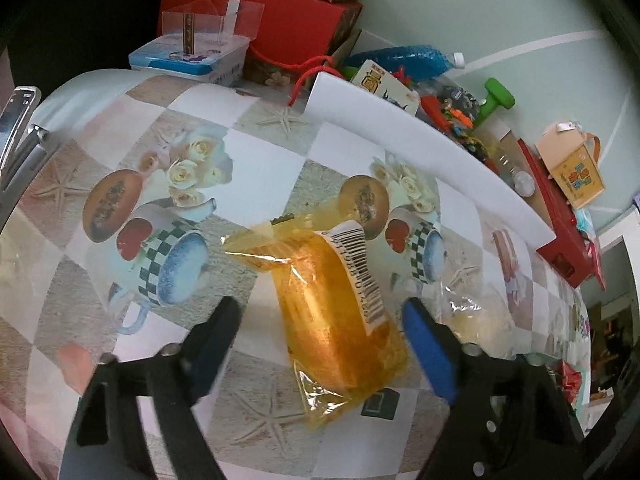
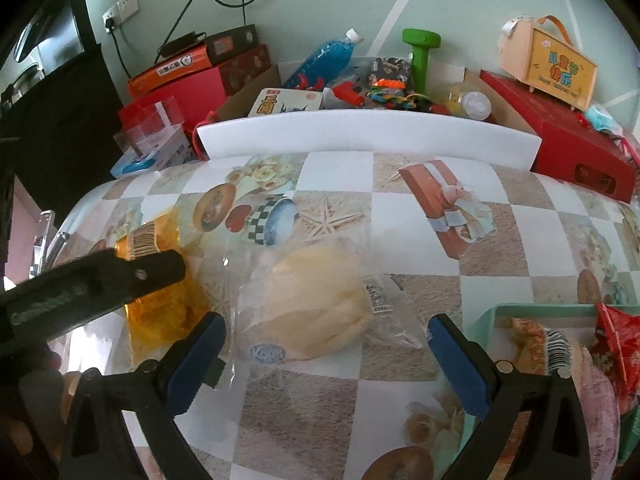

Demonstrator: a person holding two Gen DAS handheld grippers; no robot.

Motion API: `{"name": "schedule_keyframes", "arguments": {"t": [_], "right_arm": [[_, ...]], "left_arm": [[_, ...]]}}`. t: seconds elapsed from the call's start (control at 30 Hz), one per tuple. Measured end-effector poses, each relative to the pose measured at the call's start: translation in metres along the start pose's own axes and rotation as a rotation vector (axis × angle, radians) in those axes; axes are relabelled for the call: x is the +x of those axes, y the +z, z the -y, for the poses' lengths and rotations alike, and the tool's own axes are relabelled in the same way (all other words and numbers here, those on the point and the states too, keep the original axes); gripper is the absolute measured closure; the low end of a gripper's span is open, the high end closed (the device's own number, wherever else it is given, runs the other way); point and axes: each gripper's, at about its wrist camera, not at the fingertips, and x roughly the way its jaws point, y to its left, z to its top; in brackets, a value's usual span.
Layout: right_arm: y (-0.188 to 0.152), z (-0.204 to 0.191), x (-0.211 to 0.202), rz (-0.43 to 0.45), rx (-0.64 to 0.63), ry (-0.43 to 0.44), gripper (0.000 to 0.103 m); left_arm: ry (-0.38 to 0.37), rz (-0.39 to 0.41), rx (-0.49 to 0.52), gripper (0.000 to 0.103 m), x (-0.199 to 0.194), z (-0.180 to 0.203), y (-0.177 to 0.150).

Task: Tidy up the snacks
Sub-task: 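Grasp the orange bread bag with the left gripper while the right grasps the bun bag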

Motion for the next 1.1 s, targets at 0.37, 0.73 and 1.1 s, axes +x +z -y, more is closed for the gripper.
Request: {"name": "schedule_keyframes", "arguments": {"t": [0.37, 0.73, 1.1], "right_arm": [[-0.001, 0.0023, 0.0002, 0.002, 0.016, 0.019, 0.017], [0.0009, 0.0028, -0.0053, 0.014, 0.014, 0.027, 0.028], [0.0017, 0.0021, -0.0089, 0.014, 0.009, 0.049, 0.04]], "left_arm": [[-0.003, -0.001, 0.004, 0.051, -0.004, -0.0031, -0.0013], [0.01, -0.003, 0.02, 0.054, -0.0068, 0.0017, -0.0011], [0.01, -0.003, 0.017, 0.054, -0.0095, 0.0022, -0.0007]]}}
